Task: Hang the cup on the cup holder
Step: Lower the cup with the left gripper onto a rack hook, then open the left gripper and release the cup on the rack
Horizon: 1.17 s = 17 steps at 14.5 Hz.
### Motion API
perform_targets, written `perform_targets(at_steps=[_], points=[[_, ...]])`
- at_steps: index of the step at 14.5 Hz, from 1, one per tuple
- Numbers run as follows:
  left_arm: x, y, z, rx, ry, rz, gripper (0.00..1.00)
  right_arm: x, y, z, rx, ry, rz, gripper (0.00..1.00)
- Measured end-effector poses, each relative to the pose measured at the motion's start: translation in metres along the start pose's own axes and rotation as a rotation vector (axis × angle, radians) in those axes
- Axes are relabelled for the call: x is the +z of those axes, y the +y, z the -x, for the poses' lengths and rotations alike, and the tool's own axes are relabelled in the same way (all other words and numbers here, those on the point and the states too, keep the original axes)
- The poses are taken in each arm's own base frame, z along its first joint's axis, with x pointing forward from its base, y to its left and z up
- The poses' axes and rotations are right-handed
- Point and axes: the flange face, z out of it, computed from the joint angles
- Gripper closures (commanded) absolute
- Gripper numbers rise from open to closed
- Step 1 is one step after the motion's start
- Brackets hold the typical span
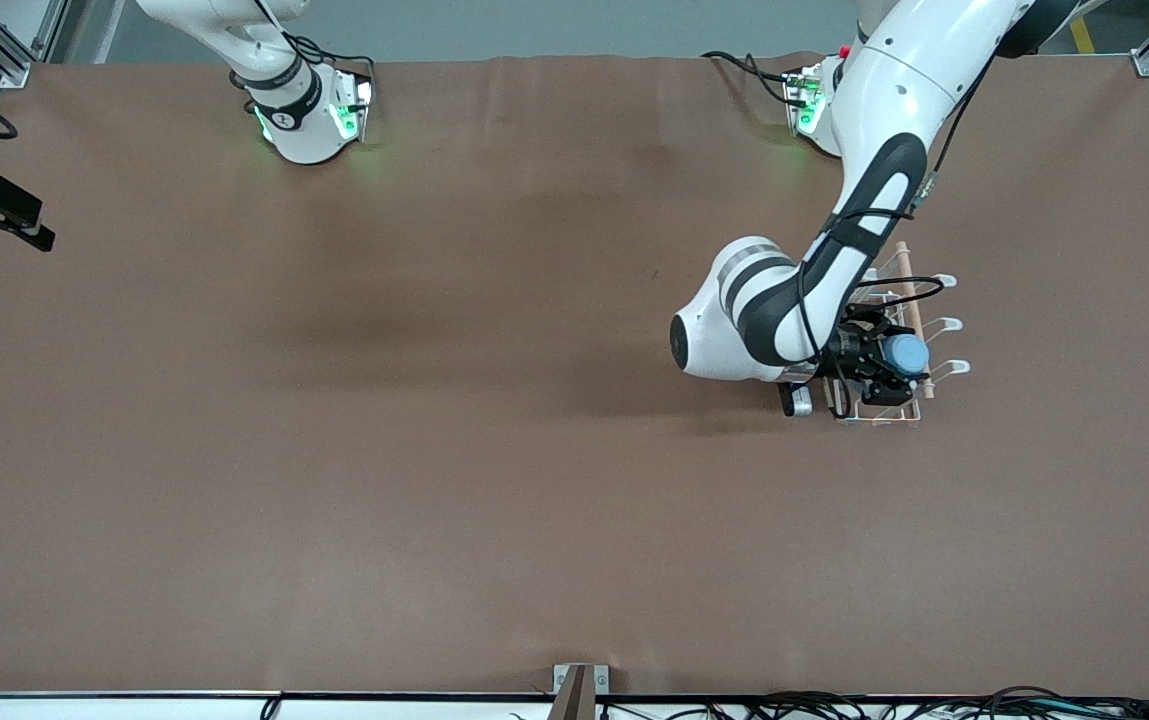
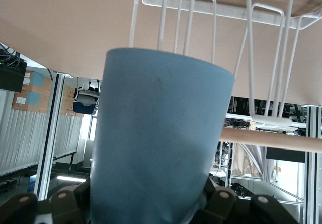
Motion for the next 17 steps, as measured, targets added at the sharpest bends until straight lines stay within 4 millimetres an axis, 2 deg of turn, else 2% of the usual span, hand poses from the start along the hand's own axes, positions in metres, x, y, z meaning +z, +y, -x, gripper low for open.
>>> perform_targets(at_steps=[5, 8, 13, 17], points=[[-0.001, -0.008, 0.007, -0.04, 0.013, 0.006, 0.0, 0.0, 0.0, 0.0, 0.0, 0.0, 0.0, 0.0], [-0.016, -0.023, 0.025, -0.086, 0.066, 0.028, 0.0, 0.0, 0.0, 0.0, 0.0, -0.001, 0.0, 0.0], [-0.05, -0.049, 0.08, -0.225, 0.217, 0.108, 0.0, 0.0, 0.0, 0.0, 0.001, -0.002, 0.0, 0.0], [-0.079, -0.062, 0.138, -0.491, 0.384, 0.26, 0.0, 0.001, 0.002, 0.001, 0.004, -0.009, -0.001, 0.0]])
